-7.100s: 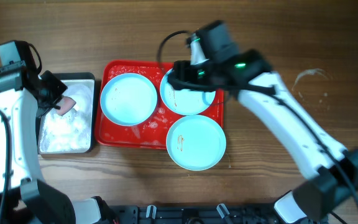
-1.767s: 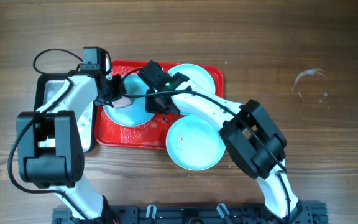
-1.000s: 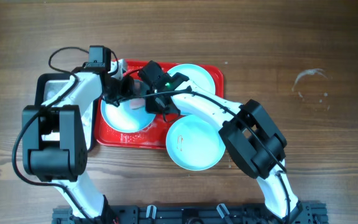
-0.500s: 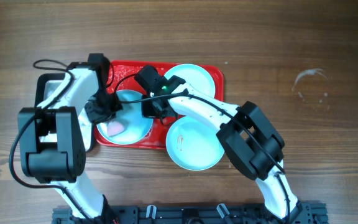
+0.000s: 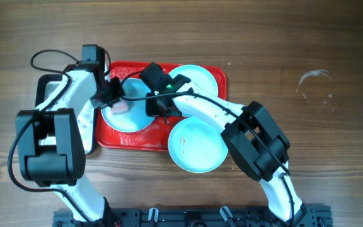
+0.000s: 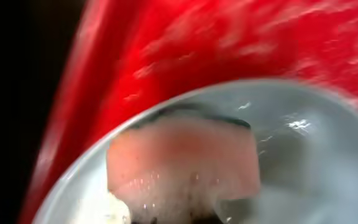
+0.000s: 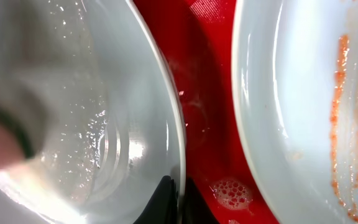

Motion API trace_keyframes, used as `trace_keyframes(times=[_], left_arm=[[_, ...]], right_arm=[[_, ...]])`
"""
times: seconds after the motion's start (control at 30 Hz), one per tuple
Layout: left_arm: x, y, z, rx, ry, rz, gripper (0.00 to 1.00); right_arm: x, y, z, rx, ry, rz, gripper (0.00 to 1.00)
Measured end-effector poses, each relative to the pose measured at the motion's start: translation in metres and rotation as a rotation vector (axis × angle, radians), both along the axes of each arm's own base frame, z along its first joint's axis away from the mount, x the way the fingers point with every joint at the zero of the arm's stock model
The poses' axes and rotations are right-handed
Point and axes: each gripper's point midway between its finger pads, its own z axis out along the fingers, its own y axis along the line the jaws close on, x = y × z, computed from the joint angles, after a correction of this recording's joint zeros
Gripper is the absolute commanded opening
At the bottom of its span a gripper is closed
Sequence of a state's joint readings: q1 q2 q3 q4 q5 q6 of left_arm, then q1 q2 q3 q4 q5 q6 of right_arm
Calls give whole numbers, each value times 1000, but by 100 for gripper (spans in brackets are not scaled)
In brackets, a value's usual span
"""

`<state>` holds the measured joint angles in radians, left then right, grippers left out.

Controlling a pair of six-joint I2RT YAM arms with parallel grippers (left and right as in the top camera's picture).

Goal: Clean dirty plates on tray and stack at the side
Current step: 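Scrub the held plate with the sponge in the left gripper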

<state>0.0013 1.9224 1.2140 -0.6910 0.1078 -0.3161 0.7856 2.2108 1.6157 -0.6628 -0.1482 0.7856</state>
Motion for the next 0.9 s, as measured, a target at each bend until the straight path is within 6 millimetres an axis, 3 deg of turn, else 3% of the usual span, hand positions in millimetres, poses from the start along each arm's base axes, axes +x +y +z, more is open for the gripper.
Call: trace_keyframes(times=[0.03, 0.13, 0.2, 0.3, 0.67, 0.9], left_arm=[[12, -12, 1, -30, -56, -25, 4], [21, -34, 2, -60, -108, -77, 4], [19, -60, 2, -78, -114, -140, 4], [5, -77, 0, -81, -67, -184, 4], [-83, -63, -3, 4, 299, -192, 4], [-83, -34, -3, 212, 301, -53, 4]], right_arm=[[0, 0, 0, 1, 1, -3, 4], [0, 0, 0, 0, 0, -3, 5], [0, -1, 0, -4, 1, -4, 4], [-2, -5, -2, -16, 14, -6, 4], [-9, -3, -2, -10, 28, 49, 4], [-11, 6, -1, 15, 21, 66, 4]])
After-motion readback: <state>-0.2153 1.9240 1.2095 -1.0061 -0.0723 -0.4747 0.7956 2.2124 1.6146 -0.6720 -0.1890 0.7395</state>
